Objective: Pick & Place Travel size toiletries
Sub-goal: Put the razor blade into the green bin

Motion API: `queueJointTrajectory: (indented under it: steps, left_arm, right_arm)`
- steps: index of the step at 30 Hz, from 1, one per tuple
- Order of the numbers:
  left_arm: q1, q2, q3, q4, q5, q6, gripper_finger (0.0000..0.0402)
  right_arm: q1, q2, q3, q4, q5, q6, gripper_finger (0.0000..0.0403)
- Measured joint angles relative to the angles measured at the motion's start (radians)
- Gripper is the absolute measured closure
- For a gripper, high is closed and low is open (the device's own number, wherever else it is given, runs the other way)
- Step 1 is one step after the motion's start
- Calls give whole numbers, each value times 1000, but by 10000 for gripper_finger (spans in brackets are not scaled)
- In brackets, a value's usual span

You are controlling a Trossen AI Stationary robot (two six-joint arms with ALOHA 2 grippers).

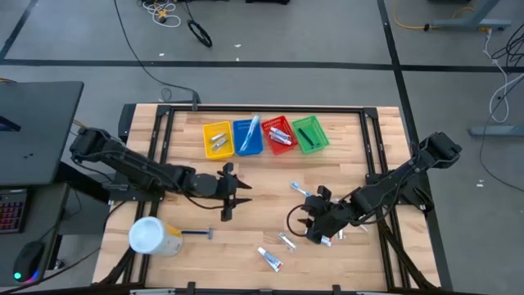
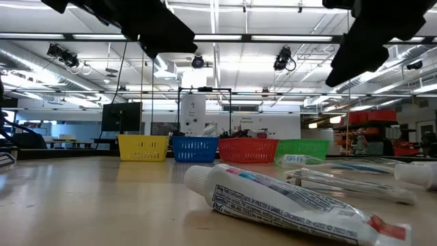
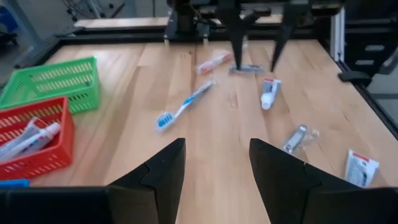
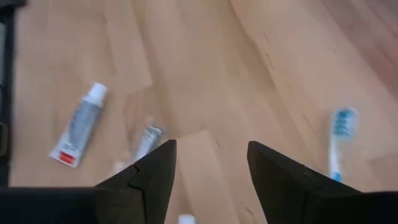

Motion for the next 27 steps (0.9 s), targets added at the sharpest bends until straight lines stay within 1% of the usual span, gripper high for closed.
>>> queueJointTrajectory:
  steps: [3, 6, 8, 11, 14, 16, 18, 20, 23, 27]
  left_arm:
    - [-16, 2, 1, -2, -47, -9, 213]
    - [-23, 2, 1, -1, -64, -15, 213]
    - [-25, 2, 1, -1, -72, -26, 213]
    - [-25, 2, 1, -2, -73, -36, 212]
    - [-25, 2, 1, -2, -74, -39, 212]
    - [-25, 2, 1, -2, -76, -39, 212]
    - [-25, 2, 1, -2, -77, -37, 212]
    - [-24, 2, 1, -2, -77, -40, 212]
    - [-24, 2, 1, -2, -71, -54, 212]
    - [-30, 2, 1, -2, -67, -22, 212]
  right_arm:
    - [8, 0, 0, 2, -28, -8, 196]
    - [19, 0, 0, -22, -50, 0, 196]
    - [27, 0, 0, -63, -57, 34, 196]
    - [45, 0, 0, -166, -83, 176, 196]
    - [69, 0, 0, -281, -133, 379, 196]
    - [90, 0, 0, -350, -139, 495, 196]
    - [111, 0, 0, -400, -140, 573, 196]
    - [121, 0, 0, -420, -165, 631, 196]
    - [132, 0, 0, -416, -207, 665, 196]
    - [138, 0, 0, -398, -173, 620, 196]
